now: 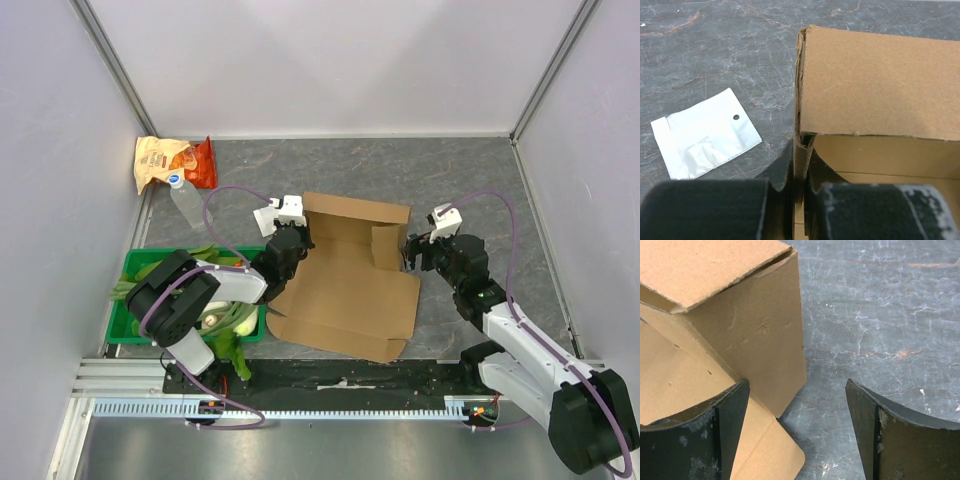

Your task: Fold the paper box

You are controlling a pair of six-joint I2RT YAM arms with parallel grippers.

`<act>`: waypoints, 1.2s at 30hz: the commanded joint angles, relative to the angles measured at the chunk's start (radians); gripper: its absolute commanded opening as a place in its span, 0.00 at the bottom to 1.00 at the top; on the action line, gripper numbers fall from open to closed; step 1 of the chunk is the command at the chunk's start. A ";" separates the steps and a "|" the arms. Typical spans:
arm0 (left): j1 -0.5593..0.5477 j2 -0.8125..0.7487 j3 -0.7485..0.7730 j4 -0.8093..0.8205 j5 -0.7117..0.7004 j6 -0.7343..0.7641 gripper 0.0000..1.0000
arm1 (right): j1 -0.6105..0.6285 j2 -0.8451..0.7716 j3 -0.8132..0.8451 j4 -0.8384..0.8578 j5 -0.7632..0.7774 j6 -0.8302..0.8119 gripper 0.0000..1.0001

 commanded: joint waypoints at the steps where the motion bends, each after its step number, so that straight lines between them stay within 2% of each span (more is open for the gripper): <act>1: -0.019 -0.011 0.022 -0.010 0.052 0.025 0.02 | 0.020 -0.002 0.044 -0.004 -0.125 0.049 0.88; 11: -0.021 -0.005 0.024 -0.011 0.053 0.023 0.02 | 0.020 -0.149 0.002 -0.068 -0.131 0.086 0.93; 15: -0.021 -0.008 0.025 -0.013 0.058 0.023 0.02 | 0.020 -0.149 0.007 -0.073 0.002 0.063 0.92; 18: -0.019 -0.008 0.025 -0.014 0.061 0.026 0.02 | 0.020 -0.134 0.033 -0.065 0.039 0.037 0.91; 21: -0.021 -0.010 0.024 -0.016 0.055 0.029 0.02 | 0.020 -0.117 0.042 -0.068 -0.014 0.040 0.93; 22: -0.019 -0.008 0.025 -0.014 0.055 0.031 0.02 | 0.020 -0.114 0.042 -0.065 -0.092 0.069 0.93; 26: -0.021 -0.003 0.033 -0.019 0.058 0.034 0.02 | 0.020 -0.144 0.102 -0.128 -0.200 0.193 0.98; 27: -0.019 -0.002 0.033 -0.018 0.060 0.034 0.02 | 0.020 -0.170 0.119 -0.151 -0.177 0.212 0.98; 28: -0.021 0.001 0.034 -0.019 0.058 0.034 0.02 | 0.020 -0.197 0.142 -0.250 -0.109 0.236 0.98; 29: -0.021 0.003 0.034 -0.021 0.058 0.032 0.02 | 0.020 -0.242 0.210 -0.319 0.023 0.256 0.98; 31: -0.019 0.000 0.033 -0.024 0.056 0.031 0.02 | 0.020 -0.296 0.269 -0.448 0.145 0.273 0.98; 32: -0.019 0.000 0.033 -0.024 0.056 0.028 0.02 | 0.019 -0.304 0.319 -0.482 0.238 0.287 0.98; 35: -0.019 0.000 0.039 -0.028 0.055 0.026 0.02 | 0.019 -0.281 0.393 -0.620 0.378 0.333 0.98; 36: -0.019 -0.002 0.039 -0.031 0.058 0.026 0.02 | 0.017 -0.266 0.404 -0.664 0.533 0.376 0.98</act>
